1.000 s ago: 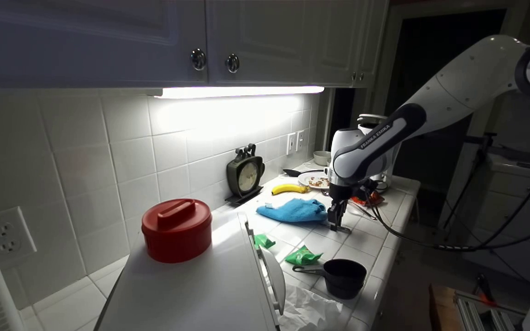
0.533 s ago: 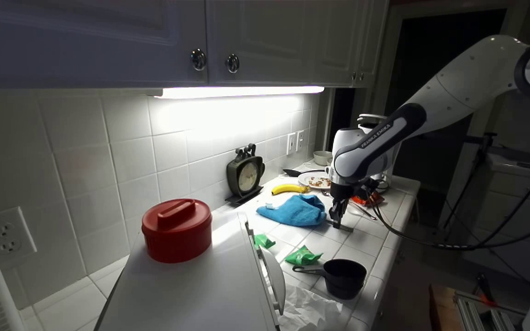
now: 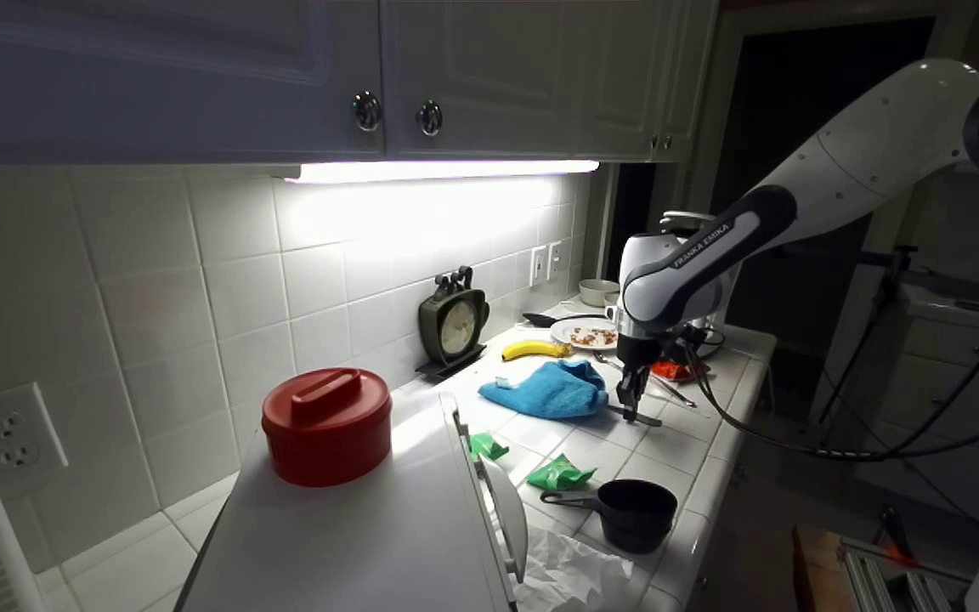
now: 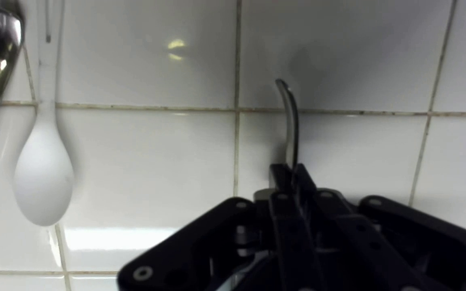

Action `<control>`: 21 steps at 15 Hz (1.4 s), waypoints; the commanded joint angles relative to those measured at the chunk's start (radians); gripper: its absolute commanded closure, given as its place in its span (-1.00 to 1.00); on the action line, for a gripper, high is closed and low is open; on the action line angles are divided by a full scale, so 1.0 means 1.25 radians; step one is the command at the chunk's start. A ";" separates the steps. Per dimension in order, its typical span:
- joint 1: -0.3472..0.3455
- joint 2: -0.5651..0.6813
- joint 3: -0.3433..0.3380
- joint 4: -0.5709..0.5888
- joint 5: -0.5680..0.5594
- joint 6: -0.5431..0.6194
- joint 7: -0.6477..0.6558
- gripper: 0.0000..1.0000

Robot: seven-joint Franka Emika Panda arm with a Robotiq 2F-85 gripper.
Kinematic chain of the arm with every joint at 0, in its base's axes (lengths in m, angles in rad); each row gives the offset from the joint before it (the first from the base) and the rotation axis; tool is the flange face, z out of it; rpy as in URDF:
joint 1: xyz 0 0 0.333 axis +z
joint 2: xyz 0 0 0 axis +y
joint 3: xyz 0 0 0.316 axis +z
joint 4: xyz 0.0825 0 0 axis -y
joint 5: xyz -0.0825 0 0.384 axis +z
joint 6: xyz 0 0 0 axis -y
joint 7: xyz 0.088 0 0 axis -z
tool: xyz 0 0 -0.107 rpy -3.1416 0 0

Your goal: Remove the fork from underneath the table

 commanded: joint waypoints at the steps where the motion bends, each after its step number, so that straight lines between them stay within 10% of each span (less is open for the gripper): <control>1: -0.010 -0.087 -0.025 -0.044 -0.050 -0.042 -0.022 0.89; 12: -0.029 -0.145 -0.093 -0.001 -0.032 -0.267 -0.242 0.89; 21: -0.042 -0.087 -0.109 0.076 -0.134 -0.406 -0.194 0.89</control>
